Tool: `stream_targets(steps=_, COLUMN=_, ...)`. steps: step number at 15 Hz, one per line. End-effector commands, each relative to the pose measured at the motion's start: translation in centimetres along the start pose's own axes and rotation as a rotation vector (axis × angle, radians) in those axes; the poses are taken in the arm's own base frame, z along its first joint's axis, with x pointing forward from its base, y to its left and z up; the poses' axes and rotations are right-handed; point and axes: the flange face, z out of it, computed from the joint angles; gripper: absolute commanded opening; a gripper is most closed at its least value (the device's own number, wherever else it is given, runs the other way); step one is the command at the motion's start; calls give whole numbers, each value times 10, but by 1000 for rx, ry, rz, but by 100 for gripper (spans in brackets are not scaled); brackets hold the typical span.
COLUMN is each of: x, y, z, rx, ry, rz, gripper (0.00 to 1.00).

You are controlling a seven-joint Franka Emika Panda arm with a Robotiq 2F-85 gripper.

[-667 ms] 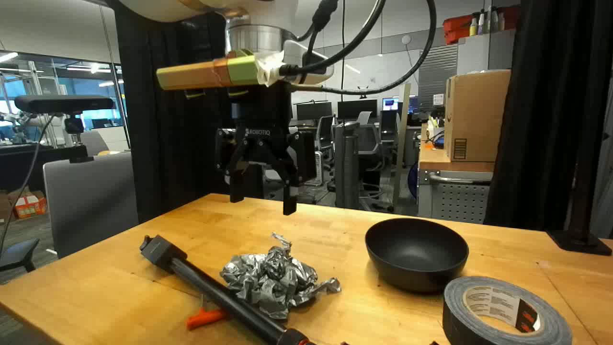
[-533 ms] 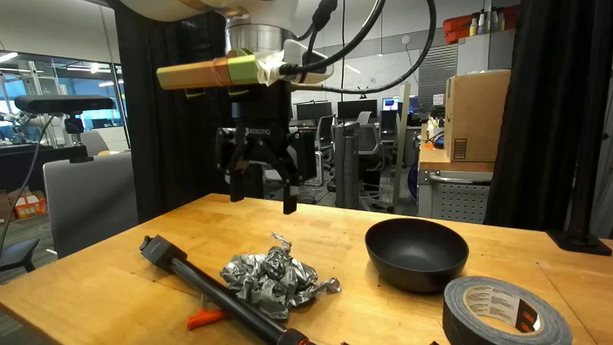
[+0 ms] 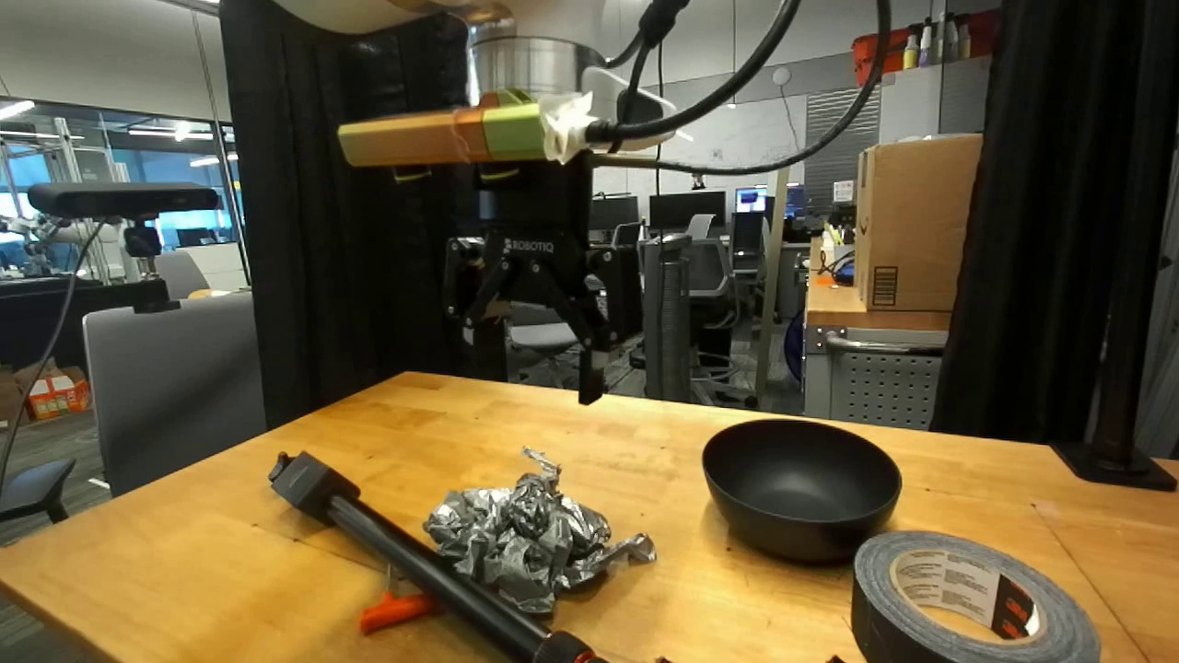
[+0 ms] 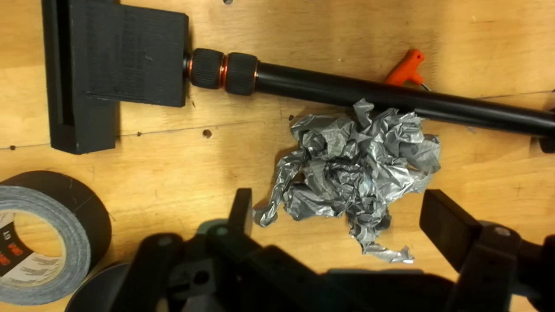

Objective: Move the bowl to the left

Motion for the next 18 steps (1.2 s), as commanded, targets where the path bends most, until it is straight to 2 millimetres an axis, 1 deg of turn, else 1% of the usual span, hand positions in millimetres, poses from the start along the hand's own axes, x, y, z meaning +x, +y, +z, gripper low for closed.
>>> stream_targets(steps=1, x=23, y=24, z=-23, rx=-15, ry=84, rz=37, gripper=100)
stream_targets(steps=4, x=43, y=33, z=-40, rx=-49, ry=149, rz=47, gripper=100)
stream_targets(steps=5, x=46, y=38, z=-42, rx=-63, ry=163, rz=44, gripper=100)
stream_targets(steps=6, x=52, y=40, z=-45, rx=-75, ry=172, rz=38, gripper=100)
stream_targets(steps=9, x=72, y=38, z=-45, rx=-91, ry=182, rz=23, gripper=100)
stream_targets(steps=11, x=85, y=31, z=-36, rx=-94, ry=172, rz=6, gripper=100)
stream_targets(steps=13, x=98, y=22, z=-22, rx=-90, ry=158, rz=-23, gripper=100)
stream_targets(steps=16, x=115, y=15, z=8, rx=-87, ry=126, rz=-52, gripper=100)
stream_targets(steps=18, x=123, y=14, z=31, rx=-75, ry=102, rz=-69, gripper=100)
